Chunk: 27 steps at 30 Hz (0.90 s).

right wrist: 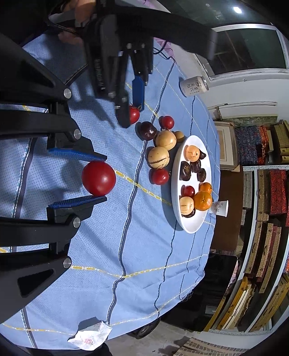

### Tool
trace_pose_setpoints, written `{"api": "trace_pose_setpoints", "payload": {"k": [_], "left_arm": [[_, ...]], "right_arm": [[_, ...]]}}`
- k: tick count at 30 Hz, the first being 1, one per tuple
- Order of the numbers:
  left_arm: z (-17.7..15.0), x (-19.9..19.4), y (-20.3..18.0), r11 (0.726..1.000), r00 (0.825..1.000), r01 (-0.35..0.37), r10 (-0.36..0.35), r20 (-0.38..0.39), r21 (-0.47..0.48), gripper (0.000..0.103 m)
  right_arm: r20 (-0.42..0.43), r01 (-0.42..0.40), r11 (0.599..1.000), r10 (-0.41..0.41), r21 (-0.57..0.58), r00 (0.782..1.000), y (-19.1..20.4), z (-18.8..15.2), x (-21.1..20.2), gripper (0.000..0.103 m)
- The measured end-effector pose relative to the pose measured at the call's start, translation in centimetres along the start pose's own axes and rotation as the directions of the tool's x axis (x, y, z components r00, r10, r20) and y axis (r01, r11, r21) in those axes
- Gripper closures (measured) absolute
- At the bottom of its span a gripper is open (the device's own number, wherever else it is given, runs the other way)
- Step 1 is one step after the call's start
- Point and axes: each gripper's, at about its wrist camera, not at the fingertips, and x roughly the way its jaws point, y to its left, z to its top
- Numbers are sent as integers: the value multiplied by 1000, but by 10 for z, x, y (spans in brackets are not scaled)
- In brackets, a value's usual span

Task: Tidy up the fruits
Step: 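Carry both red tomatoes over the white plate and open both tools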

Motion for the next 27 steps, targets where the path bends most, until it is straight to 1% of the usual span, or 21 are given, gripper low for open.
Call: {"api": "trace_pose_setpoints", "payload": {"k": [1,5,6,7,9,11,17,23,27], "left_arm": [[0,2,1,1000,1000,-1,1,-5,-9,51],[0,8,10,999,1000,3,-4,-21,-52,52],[0,9,13,998,1000,5,-6,-24,-60,60],[0,9,15,997,999,24,-25,-21,-67,67],[0,4,13,998,1000,25,-25,-2,-59,71],[0,-1,10,999,1000,27,-27,11,-39,71],[2,-24,17,996,998,66,-65,28,-67,71],[16,-63,33,992,990,83,-72,121,-95,71],[31,-80,38,994,984,78,-63,168,-81,71]], "right_arm": [[0,1,1000,-1,0,1000,0,0,0,72],[-2,-9,1000,9,-3,1000,2,-1,1,72],[-1,-10,1000,10,-4,1000,2,-1,1,72],[1,-12,1000,12,-3,1000,2,-1,1,72],[6,-13,1000,13,3,1000,0,-1,-1,72],[8,-12,1000,12,5,1000,-1,-1,-2,72],[20,-9,1000,9,1,1000,-3,3,-4,72],[38,3,1000,-3,0,999,-6,14,-6,72],[71,8,1000,-6,-29,997,-5,31,-11,72]]}}
